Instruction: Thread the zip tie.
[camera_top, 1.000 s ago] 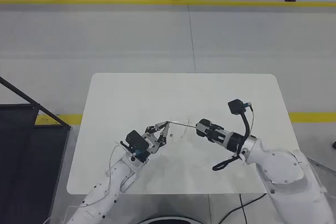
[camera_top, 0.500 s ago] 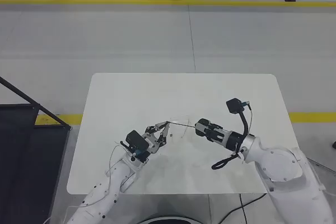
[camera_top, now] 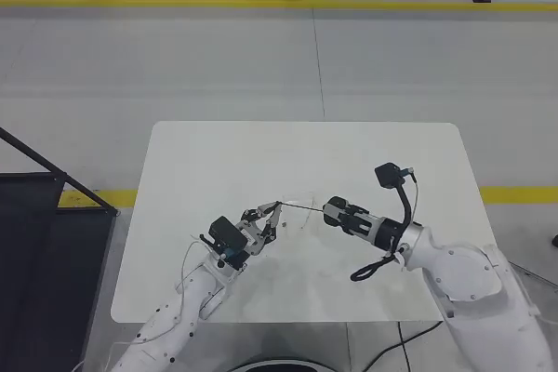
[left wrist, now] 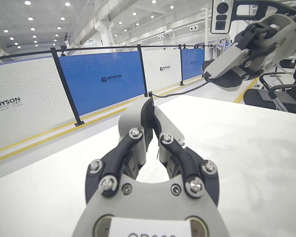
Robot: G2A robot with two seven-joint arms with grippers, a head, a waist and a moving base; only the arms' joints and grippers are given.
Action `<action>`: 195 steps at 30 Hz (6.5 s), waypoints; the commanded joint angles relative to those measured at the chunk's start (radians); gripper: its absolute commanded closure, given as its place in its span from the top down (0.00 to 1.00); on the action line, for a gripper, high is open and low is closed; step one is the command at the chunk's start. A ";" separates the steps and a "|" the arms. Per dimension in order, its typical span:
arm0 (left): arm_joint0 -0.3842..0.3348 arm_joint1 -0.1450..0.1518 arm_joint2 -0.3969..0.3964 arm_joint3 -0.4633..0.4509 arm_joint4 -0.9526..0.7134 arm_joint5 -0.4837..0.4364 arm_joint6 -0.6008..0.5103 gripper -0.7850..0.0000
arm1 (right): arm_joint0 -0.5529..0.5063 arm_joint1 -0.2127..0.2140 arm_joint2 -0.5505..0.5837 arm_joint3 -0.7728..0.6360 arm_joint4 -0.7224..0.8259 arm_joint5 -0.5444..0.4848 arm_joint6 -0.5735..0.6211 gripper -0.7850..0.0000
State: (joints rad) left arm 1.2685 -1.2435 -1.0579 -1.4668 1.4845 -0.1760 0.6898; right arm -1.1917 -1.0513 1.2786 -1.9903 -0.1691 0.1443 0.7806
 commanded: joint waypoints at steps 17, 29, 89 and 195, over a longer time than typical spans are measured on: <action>0.000 0.000 0.000 0.000 0.000 0.000 0.000 0.00 | 0.018 -0.003 -0.015 0.002 0.002 0.003 -0.003 0.00; 0.000 0.000 0.000 0.000 0.000 0.000 0.000 0.00 | 0.004 -0.003 -0.011 -0.009 0.004 -0.018 -0.026 0.00; 0.000 0.000 0.000 0.000 0.000 0.000 0.000 0.00 | 0.119 0.002 -0.080 -0.207 -0.184 0.503 0.150 0.00; 0.005 -0.004 -0.005 -0.031 -0.014 0.011 -0.032 0.00 | 0.056 0.008 -0.049 -0.207 -0.035 0.490 0.047 0.00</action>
State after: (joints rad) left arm 1.2738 -1.2472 -1.0627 -1.4979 1.4707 -0.1649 0.6581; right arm -1.1412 -1.0434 1.2222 -2.2026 -0.2161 0.6341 0.8238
